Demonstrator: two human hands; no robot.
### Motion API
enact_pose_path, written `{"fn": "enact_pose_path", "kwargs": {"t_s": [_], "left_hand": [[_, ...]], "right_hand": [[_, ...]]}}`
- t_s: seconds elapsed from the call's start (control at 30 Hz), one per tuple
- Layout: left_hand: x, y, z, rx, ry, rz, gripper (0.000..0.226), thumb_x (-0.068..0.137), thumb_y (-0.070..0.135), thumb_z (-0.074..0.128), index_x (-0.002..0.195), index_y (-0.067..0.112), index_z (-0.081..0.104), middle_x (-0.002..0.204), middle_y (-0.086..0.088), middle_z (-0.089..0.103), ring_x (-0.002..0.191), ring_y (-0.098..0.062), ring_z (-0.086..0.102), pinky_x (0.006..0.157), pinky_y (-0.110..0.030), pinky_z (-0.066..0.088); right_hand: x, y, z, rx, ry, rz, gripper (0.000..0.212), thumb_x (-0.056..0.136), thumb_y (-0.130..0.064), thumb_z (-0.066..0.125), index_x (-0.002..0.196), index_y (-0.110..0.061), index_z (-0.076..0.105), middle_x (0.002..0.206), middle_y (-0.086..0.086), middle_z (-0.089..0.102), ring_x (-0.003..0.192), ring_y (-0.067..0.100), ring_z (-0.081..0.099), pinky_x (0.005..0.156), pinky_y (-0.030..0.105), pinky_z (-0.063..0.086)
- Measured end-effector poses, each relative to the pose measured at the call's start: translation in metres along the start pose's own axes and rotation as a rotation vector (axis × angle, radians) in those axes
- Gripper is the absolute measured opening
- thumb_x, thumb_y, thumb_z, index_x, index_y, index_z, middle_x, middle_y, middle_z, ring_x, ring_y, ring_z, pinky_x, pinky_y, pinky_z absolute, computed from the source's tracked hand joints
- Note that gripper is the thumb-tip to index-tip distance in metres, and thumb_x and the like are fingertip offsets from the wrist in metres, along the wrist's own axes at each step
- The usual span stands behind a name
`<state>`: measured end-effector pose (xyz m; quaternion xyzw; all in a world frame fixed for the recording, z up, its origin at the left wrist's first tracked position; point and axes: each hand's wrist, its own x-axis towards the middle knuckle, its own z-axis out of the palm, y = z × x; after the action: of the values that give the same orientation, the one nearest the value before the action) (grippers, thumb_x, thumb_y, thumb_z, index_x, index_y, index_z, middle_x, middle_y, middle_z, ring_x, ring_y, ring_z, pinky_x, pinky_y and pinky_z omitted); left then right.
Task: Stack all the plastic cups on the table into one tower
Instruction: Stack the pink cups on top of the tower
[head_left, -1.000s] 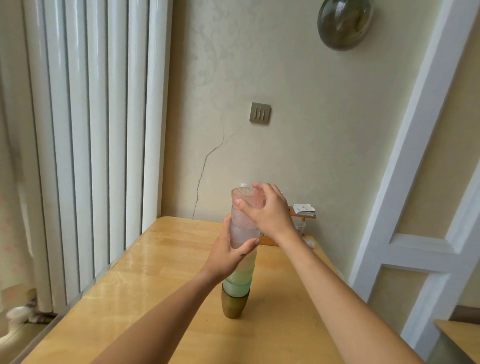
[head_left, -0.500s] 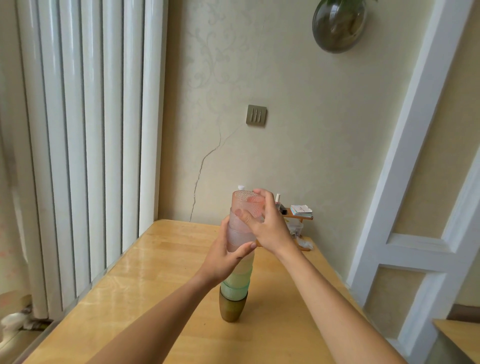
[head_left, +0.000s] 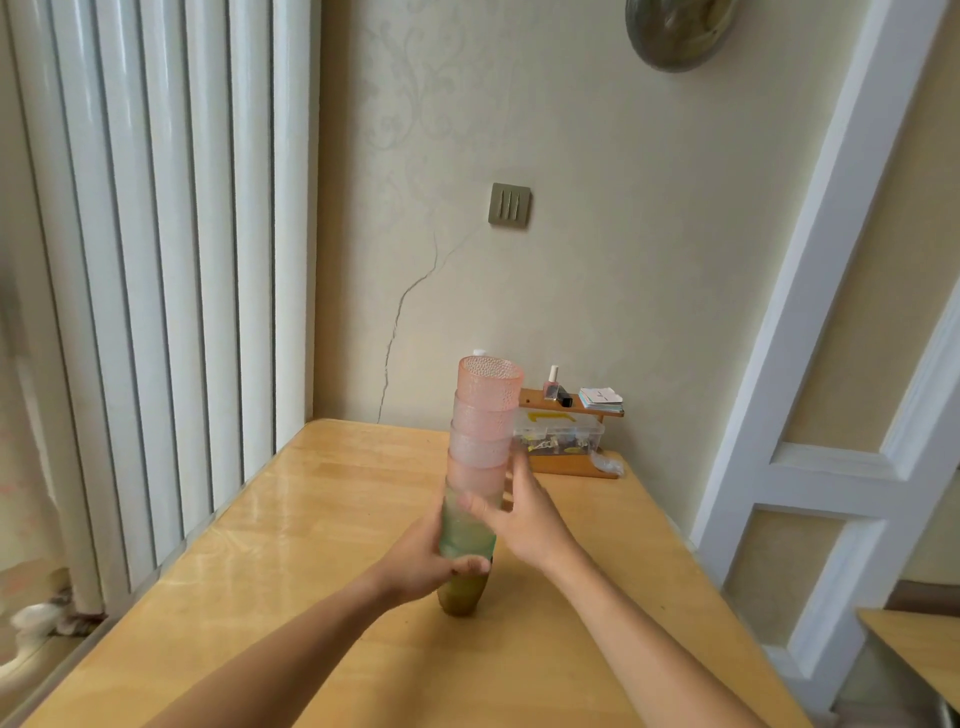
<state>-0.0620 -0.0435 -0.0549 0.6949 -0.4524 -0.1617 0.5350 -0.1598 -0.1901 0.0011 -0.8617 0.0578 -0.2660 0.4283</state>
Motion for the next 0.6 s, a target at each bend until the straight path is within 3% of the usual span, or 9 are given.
{"fn": "enact_pose_path", "kwargs": {"t_s": [0.07,0.13,0.27,0.4,0.6], "left_hand": [[-0.004,-0.016,0.004,0.040,-0.016,-0.027,0.101,0.078,0.012,0.094,0.154,0.030,0.029,0.145,0.008,0.064,0.136,-0.015,0.064,0.109,-0.025,0.053],[-0.006,-0.029,0.006,0.078,-0.031,-0.042,0.103,0.075,0.007,0.092,0.147,0.042,0.027,0.141,0.008,0.067,0.129,-0.017,0.066,0.102,-0.028,0.058],[-0.006,-0.045,0.006,0.088,-0.035,-0.077,0.107,0.075,0.006,0.092,0.149,0.046,0.025,0.132,0.004,0.075,0.115,-0.022,0.076,0.092,-0.042,0.066],[0.002,-0.047,-0.001,0.122,-0.026,-0.071,0.104,0.074,0.014,0.094,0.142,0.055,0.028,0.129,0.008,0.077,0.111,-0.016,0.078,0.094,-0.039,0.065],[0.036,-0.055,-0.016,0.127,-0.005,-0.098,0.102,0.077,0.006,0.089,0.153,0.032,0.026,0.125,-0.001,0.079,0.114,-0.030,0.077,0.094,-0.049,0.064]], "right_hand": [[-0.020,0.025,0.013,-0.028,-0.053,0.063,0.081,0.077,-0.050,0.081,0.138,-0.052,0.027,0.135,-0.016,0.062,0.120,0.007,0.065,0.097,0.033,0.058],[-0.034,0.047,0.023,-0.042,-0.087,0.122,0.086,0.074,-0.048,0.084,0.141,-0.044,0.030,0.136,-0.013,0.062,0.118,0.006,0.066,0.097,0.035,0.059],[-0.044,0.069,0.032,-0.097,-0.093,0.170,0.079,0.070,-0.049,0.084,0.135,-0.037,0.040,0.128,-0.015,0.066,0.103,-0.014,0.066,0.079,0.005,0.050],[-0.032,0.077,0.037,-0.103,-0.064,0.156,0.078,0.067,-0.050,0.084,0.132,-0.033,0.043,0.123,-0.012,0.069,0.104,0.004,0.072,0.083,0.019,0.057],[0.009,0.090,0.042,-0.091,-0.057,0.147,0.079,0.067,-0.048,0.085,0.133,-0.037,0.044,0.125,-0.014,0.070,0.104,0.004,0.074,0.081,0.018,0.057]]}}
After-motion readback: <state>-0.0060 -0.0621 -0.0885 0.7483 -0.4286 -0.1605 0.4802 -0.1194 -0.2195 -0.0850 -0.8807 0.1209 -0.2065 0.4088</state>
